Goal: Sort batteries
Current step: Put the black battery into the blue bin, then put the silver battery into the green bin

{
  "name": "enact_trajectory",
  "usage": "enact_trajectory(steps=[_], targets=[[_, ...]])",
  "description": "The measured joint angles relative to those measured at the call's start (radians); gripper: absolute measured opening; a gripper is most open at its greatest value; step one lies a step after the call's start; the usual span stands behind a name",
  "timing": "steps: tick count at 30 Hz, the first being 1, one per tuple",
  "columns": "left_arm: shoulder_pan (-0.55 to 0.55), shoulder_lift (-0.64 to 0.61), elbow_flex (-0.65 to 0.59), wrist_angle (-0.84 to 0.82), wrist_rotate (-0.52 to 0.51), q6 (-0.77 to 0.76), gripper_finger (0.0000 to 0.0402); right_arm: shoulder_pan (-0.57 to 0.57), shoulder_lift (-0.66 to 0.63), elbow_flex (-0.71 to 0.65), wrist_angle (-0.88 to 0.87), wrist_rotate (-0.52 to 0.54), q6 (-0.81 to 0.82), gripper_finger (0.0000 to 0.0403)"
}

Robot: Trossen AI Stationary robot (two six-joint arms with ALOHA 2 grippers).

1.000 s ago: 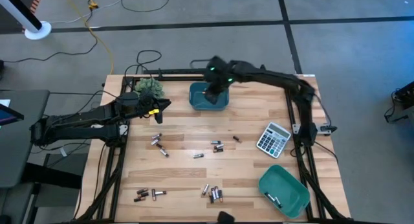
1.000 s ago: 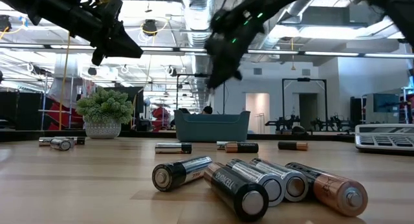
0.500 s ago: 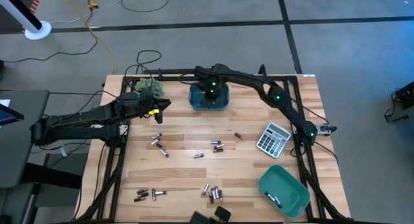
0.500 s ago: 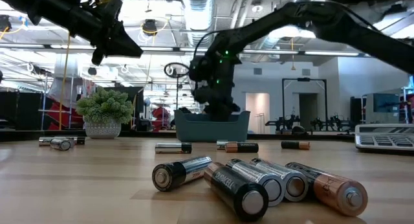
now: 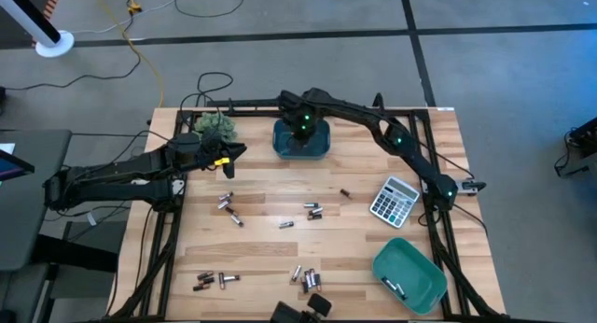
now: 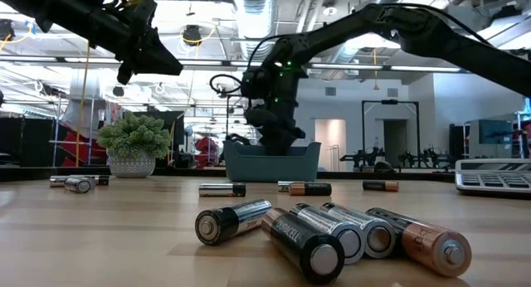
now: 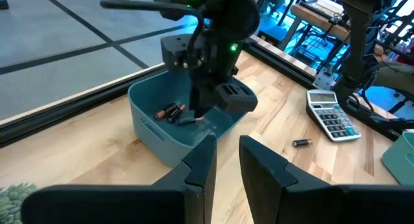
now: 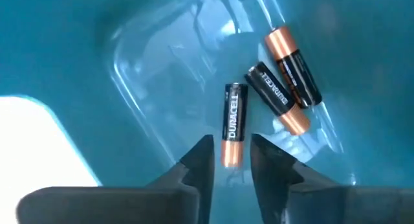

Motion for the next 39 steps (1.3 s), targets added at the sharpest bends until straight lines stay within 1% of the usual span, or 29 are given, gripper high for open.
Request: enact_trajectory(steps=[6, 11, 15, 19, 23, 25, 27, 30, 35, 37, 39], targets=[[0.0, 0.0, 0.0, 0.0, 0.0, 0.047, 0.0062, 0.0, 0.0, 0.05, -0.06, 0.0, 0.0, 0.0141], [0.0, 0.0, 0.0, -0.003, 0.004, 0.066, 0.0062, -0.009, -0.052, 0.046, -0.136, 0.0, 0.0, 0.0141], [0.0, 0.0, 0.0, -0.035, 0.005, 0.132, 0.0062, -0.016, -0.131, 0.047, -0.164, -0.001, 0.0, 0.0134], [0.0, 0.0, 0.0, -0.037, 0.005, 0.155, 0.0061, -0.016, -0.231, 0.046, -0.165, -0.001, -0.001, 0.0126], [-0.004, 0.0, 0.002, -0.041, 0.004, 0.166, 0.0061, -0.015, -0.365, -0.009, -0.143, -0.001, -0.008, 0.012], [-0.016, 0.001, 0.024, -0.075, -0.001, 0.19, 0.0061, -0.015, -0.447, -0.085, -0.103, 0.0, -0.008, 0.0119], [-0.032, 0.011, 0.059, -0.118, -0.029, 0.217, 0.0061, -0.015, -0.542, -0.196, -0.038, 0.0, 0.0, 0.0118], [-0.053, 0.032, 0.116, -0.182, -0.077, 0.255, 0.0061, -0.015, -0.711, -0.42, 0.09, 0.001, 0.054, 0.0118], [-0.062, 0.098, 0.205, -0.228, -0.088, 0.279, 0.0061, 0.0, -1.015, -0.819, 0.269, 0.006, 0.229, 0.0118], [-0.062, 0.139, 0.246, -0.278, -0.087, 0.279, 0.0061, 0.019, -1.14, -0.954, 0.297, 0.015, 0.309, 0.0118], [-0.062, 0.184, 0.287, -0.335, -0.087, 0.284, 0.0061, 0.052, -1.261, -1.067, 0.306, 0.058, 0.394, 0.0118]])
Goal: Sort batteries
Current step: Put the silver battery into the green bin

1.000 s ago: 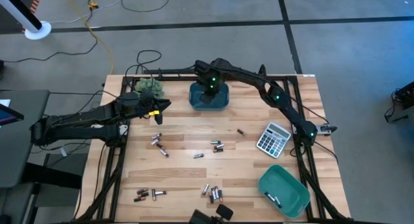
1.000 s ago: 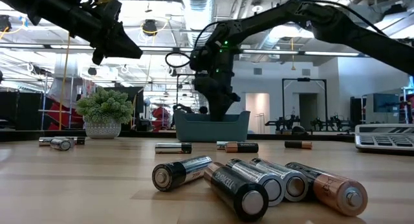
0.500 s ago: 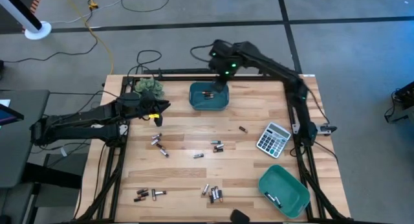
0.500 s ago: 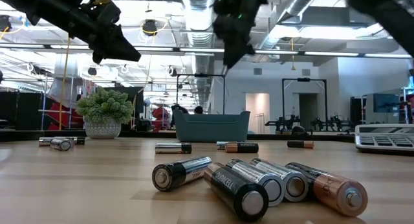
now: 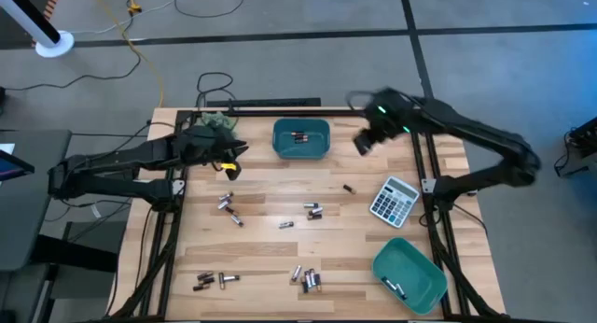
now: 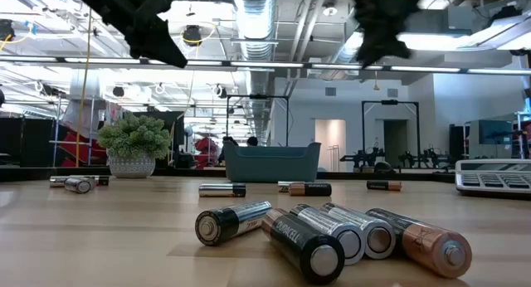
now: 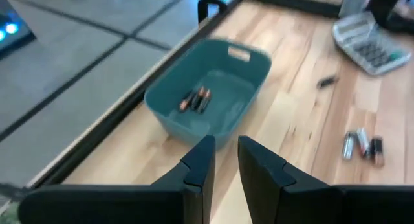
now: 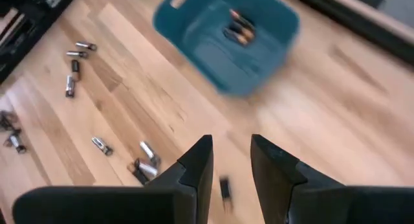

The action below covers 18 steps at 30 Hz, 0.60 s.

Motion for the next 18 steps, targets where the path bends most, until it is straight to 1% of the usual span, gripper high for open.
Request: enact_trajectory(steps=[2, 4, 8, 11, 14, 18], targets=[[0.0, 0.052, 0.039, -0.018, 0.0, 0.011, 0.0061, 0.045, -0.111, -0.092, -0.004, 0.057, 0.083, 0.0118], [0.0, 0.102, 0.074, -0.012, 0.008, 0.014, 0.0061, 0.093, -0.212, -0.163, 0.0, 0.09, 0.173, 0.0118], [0.0, 0.197, 0.157, -0.009, 0.016, 0.006, 0.0061, 0.187, -0.357, -0.265, 0.001, 0.14, 0.342, 0.0118], [-0.016, 0.261, 0.219, -0.019, 0.036, 0.003, 0.0061, 0.267, -0.412, -0.323, -0.004, 0.174, 0.439, 0.0118], [-0.058, 0.316, 0.284, -0.064, 0.034, -0.016, 0.0061, 0.355, -0.43, -0.361, -0.011, 0.213, 0.51, 0.0118], [-0.137, 0.375, 0.354, -0.185, -0.021, -0.084, 0.0061, 0.464, -0.417, -0.398, -0.013, 0.279, 0.592, 0.0118]])
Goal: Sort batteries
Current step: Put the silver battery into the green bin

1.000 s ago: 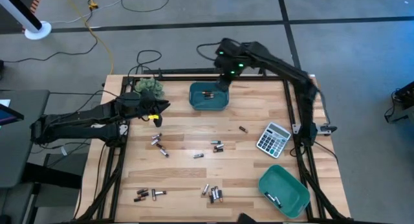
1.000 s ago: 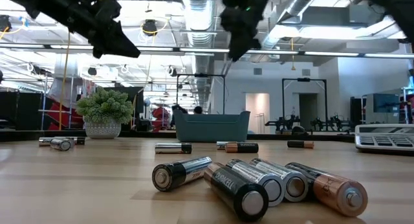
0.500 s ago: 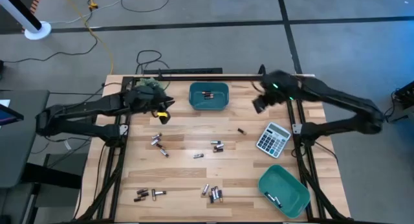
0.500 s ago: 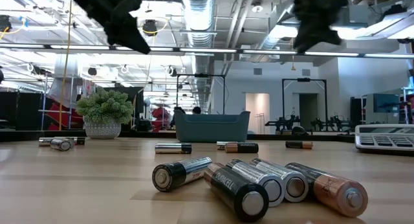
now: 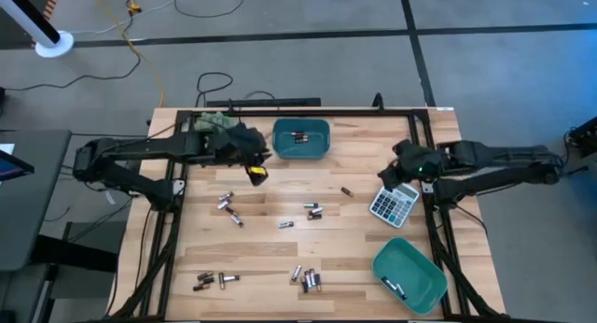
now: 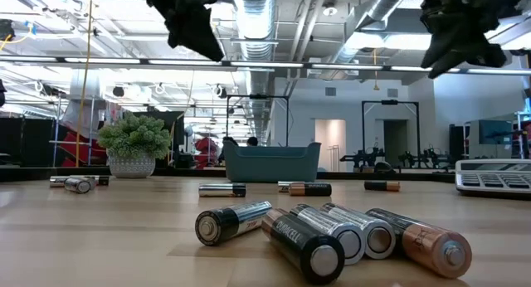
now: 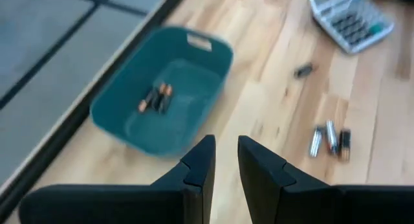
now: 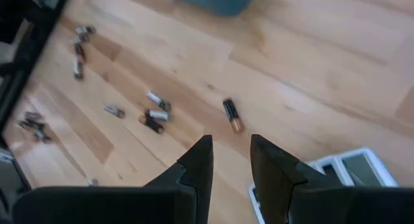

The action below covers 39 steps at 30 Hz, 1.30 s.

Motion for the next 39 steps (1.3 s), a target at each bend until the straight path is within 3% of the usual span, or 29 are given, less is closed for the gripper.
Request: enact_trajectory(steps=[3, 16, 23, 32, 39], targets=[[-0.054, 0.025, 0.026, -0.1, -0.044, -0.084, 0.0061, 0.064, 0.028, -0.006, -0.009, 0.026, 0.031, 0.0118], [-0.24, 0.03, 0.033, -0.466, -0.055, -0.635, 0.0061, 0.225, 0.194, -0.005, -0.002, 0.044, 0.068, 0.0118], [-0.367, 0.03, 0.032, -0.505, -0.057, -0.817, 0.0061, 0.417, 0.227, -0.005, 0.035, 0.274, 0.159, 0.0118], [-0.448, 0.03, 0.032, -0.531, -0.073, -0.89, 0.0061, 0.634, 0.244, -0.005, 0.04, 0.553, 0.266, 0.0118], [-0.417, 0.029, 0.008, -0.552, -0.082, -0.723, 0.0061, 0.656, 0.304, -0.005, 0.047, 0.581, 0.363, 0.0118]])
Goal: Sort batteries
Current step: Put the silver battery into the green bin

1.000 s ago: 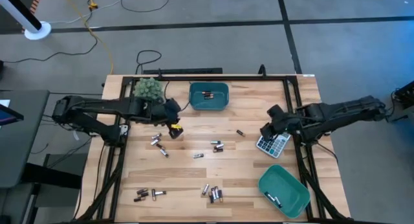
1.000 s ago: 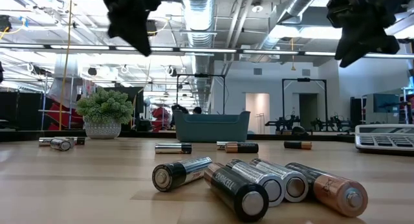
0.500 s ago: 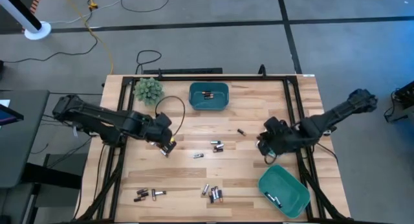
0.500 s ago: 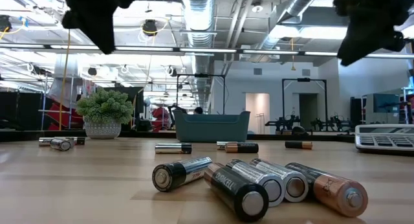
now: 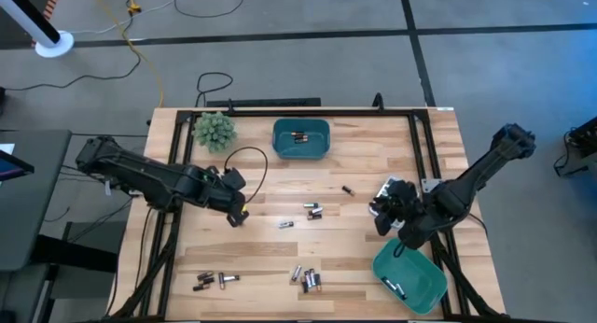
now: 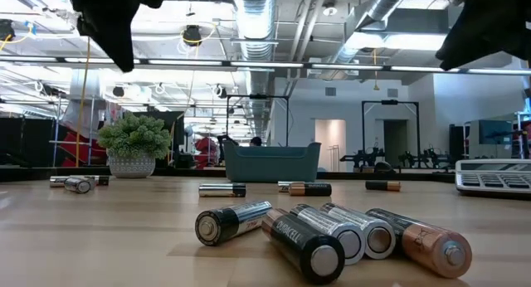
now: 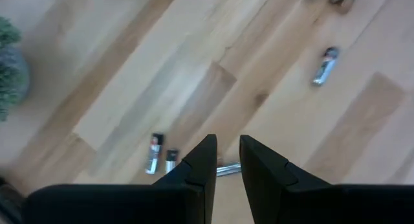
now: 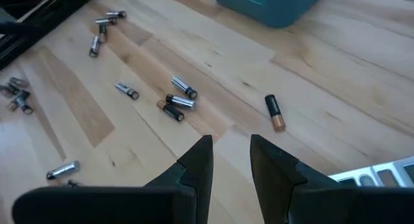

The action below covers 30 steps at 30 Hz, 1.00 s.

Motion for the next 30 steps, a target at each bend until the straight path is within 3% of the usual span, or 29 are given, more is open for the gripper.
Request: enact_trajectory(steps=[8, 14, 20, 23, 30], targets=[[0.125, 0.0, -0.124, -0.004, 0.036, 0.055, 0.007, -0.013, 0.047, 0.0, 0.088, 0.0, 0.04, 0.0118], [0.228, 0.001, -0.223, 0.016, 0.116, 0.195, 0.0114, -0.081, 0.054, 0.0, 0.18, 0.001, 0.038, 0.0118], [0.308, 0.0, -0.32, 0.145, 0.207, 0.329, 0.0156, -0.134, 0.054, 0.0, 0.295, 0.001, -0.027, 0.0118], [0.345, 0.002, -0.379, 0.224, 0.255, 0.382, 0.0161, -0.147, 0.054, 0.0, 0.355, 0.001, -0.069, 0.0118], [0.411, 0.0, -0.454, 0.277, 0.255, 0.472, 0.0161, -0.153, 0.054, 0.0, 0.404, 0.0, -0.075, 0.0118]])
